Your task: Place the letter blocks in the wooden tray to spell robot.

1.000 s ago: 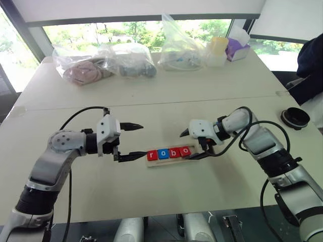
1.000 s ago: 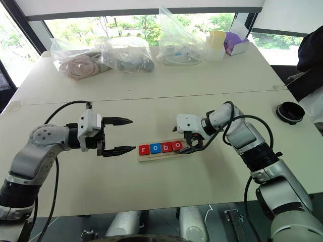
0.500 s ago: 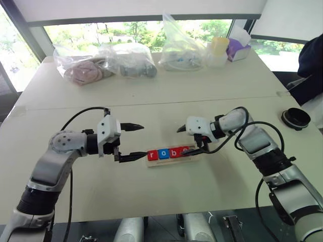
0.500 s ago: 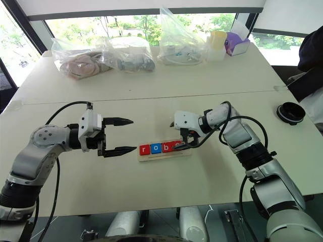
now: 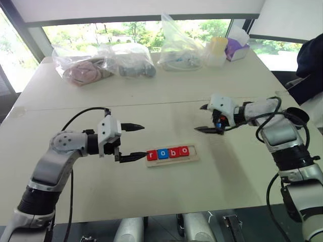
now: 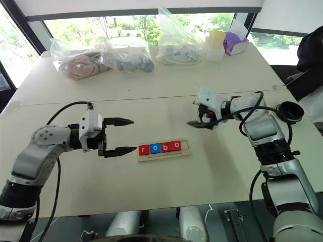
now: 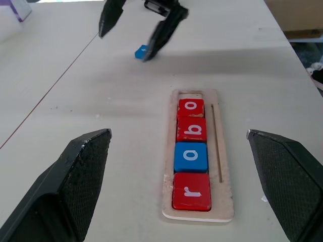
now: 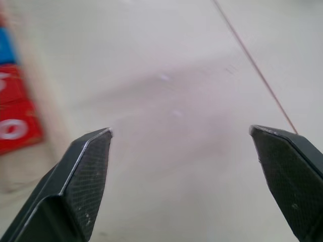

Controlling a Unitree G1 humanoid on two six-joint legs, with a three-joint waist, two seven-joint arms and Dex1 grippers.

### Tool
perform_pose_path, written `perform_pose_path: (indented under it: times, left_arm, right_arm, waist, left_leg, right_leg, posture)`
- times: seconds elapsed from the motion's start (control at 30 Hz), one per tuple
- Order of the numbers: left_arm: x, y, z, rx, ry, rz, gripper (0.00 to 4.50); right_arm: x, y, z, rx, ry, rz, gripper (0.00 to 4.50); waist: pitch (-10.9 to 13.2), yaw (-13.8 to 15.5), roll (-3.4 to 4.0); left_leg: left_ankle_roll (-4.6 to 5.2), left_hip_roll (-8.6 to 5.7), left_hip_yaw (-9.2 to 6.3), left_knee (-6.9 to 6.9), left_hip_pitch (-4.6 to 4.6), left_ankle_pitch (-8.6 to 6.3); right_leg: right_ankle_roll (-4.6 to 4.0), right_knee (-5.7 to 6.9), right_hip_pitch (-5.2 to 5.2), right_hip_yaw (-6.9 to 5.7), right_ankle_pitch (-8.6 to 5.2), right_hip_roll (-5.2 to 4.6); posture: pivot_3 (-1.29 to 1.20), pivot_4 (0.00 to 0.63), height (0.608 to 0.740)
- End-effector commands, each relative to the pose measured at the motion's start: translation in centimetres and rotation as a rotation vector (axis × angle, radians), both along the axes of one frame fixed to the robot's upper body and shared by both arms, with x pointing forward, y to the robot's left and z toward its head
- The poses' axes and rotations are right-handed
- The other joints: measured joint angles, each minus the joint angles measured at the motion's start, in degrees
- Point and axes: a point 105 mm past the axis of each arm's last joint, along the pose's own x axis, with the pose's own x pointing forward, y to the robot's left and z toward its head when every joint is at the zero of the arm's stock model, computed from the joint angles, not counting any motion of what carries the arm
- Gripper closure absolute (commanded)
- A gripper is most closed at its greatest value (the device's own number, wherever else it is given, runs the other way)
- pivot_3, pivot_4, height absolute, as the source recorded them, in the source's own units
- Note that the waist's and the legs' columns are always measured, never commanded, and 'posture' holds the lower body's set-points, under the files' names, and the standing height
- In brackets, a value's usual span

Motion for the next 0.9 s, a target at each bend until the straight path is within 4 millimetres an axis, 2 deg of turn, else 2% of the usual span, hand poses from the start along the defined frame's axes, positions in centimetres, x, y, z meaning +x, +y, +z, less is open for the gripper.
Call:
perform_pose_path:
  times: [0.03, 0.2, 0.37, 0.5, 0.63, 0.83, 0.9]
  left_arm:
    - [-0.2, -0.2, 0.7, -0.013, -0.035, -0.020, 0.00]
    - [-0.2, -0.2, 0.7, -0.013, -0.038, -0.022, 0.00]
    - [-0.2, -0.2, 0.7, -0.011, -0.039, -0.025, 0.00]
    - [0.0, -0.3, 0.8, -0.013, -0.040, -0.031, 0.00]
    - [0.0, -0.4, 0.8, -0.013, -0.042, -0.034, 0.00]
    - [0.0, -0.4, 0.9, -0.014, -0.044, -0.031, 0.00]
    - [0.0, -0.4, 0.8, -0.014, -0.044, -0.029, 0.00]
  right_arm:
    - [1.3, -2.0, 1.5, 0.096, -0.074, -0.282, 0.04]
    - [0.6, -3.7, -0.1, 0.243, -0.020, -0.651, 0.04]
    - [-1.3, -3.3, -1.8, 0.352, 0.085, -0.850, 0.04]
    - [-2.4, -2.4, -3.3, 0.413, 0.156, -0.909, 0.04]
    - [-3.0, -2.6, -4.4, 0.437, 0.204, -0.975, 0.04]
    - [-2.3, -2.3, -5.4, 0.503, 0.264, -1.020, 0.04]
    - [-2.0, -2.2, -5.4, 0.524, 0.278, -1.027, 0.57]
  waist:
    - [0.00, -0.06, 0.00]
    - [-0.01, 0.05, 0.02]
    - [-0.02, 0.04, 0.03]
    - [-0.02, -0.07, 0.04]
    - [-0.03, -0.15, 0.05]
    - [-0.04, -0.28, 0.05]
    - [-0.04, -0.32, 0.04]
  left_leg:
    - [0.00, 0.01, 0.00, -0.01, 0.00, 0.00]
    - [0.00, 0.02, -0.02, -0.03, 0.00, 0.00]
    - [0.00, 0.01, -0.01, 0.01, 0.00, 0.01]
    - [0.00, 0.01, -0.01, 0.01, 0.03, 0.01]
    - [0.00, 0.01, -0.02, 0.01, 0.04, 0.01]
    - [0.00, 0.02, -0.01, 0.02, 0.08, 0.01]
    - [0.01, 0.02, -0.01, 0.04, 0.09, 0.01]
  right_leg:
    - [0.00, 0.01, 0.00, 0.01, 0.00, 0.00]
    - [-0.01, 0.06, -0.03, 0.03, 0.00, 0.02]
    - [-0.01, 0.14, -0.05, 0.06, 0.01, 0.01]
    - [-0.02, 0.21, -0.05, 0.05, 0.00, 0.03]
    - [-0.02, 0.25, -0.05, 0.05, -0.01, 0.05]
    - [-0.02, 0.33, -0.05, 0.05, -0.01, 0.08]
    - [-0.03, 0.36, -0.05, 0.05, -0.01, 0.08]
  posture:
    - [0.00, 0.150, 0.740]
    - [0.00, 0.150, 0.740]
    - [0.00, 0.150, 0.740]
    - [0.00, 0.150, 0.740]
    - [0.00, 0.150, 0.740]
    - [0.00, 0.150, 0.740]
    - [0.00, 0.150, 0.740]
